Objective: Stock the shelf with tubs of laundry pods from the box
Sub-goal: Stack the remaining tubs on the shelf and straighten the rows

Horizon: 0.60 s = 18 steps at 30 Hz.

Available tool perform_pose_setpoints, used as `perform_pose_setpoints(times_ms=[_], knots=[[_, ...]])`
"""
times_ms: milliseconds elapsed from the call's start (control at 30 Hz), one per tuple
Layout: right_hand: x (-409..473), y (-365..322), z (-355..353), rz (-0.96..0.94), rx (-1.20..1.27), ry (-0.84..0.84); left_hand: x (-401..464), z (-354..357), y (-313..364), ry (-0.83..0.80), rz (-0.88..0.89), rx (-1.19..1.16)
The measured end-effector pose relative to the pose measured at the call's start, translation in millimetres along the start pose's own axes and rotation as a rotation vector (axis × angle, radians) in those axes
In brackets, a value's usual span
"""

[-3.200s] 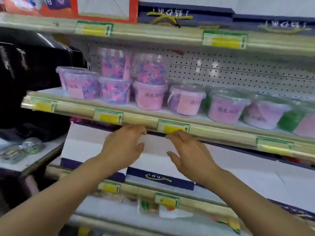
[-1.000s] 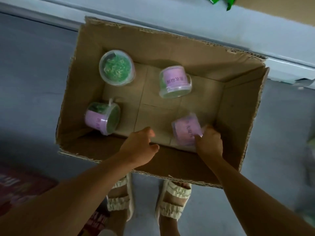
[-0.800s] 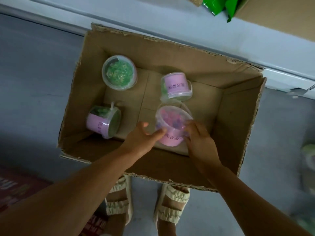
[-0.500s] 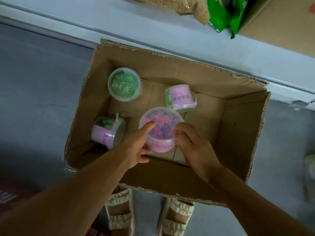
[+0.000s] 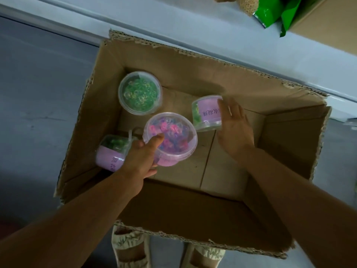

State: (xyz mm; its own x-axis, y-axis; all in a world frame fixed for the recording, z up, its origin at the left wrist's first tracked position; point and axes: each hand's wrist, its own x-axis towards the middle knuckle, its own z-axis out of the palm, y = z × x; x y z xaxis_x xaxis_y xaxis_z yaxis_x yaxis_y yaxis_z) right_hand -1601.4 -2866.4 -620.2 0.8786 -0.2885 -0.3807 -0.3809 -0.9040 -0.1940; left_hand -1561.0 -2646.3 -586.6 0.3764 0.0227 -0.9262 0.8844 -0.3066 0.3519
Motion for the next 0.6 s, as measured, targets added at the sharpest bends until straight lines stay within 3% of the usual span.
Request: perform_pose_setpoints(times_ms=[167,333,600], knots=[[30.3,4.6,5.1,-0.129,-0.108,-0.154,9.4,-2.2,-1.4,0.044,0.033,-0.001],[23.0,5.7,2.1,-0.046,-0.207,-0.081,5.4,-3.5,-4.2,0.069,0.055,0.012],[-39.4,4.4,-47.3,0.354,0.41,-0.056,-54.8,-4.4,19.2,0.037,0.103,-0.069]])
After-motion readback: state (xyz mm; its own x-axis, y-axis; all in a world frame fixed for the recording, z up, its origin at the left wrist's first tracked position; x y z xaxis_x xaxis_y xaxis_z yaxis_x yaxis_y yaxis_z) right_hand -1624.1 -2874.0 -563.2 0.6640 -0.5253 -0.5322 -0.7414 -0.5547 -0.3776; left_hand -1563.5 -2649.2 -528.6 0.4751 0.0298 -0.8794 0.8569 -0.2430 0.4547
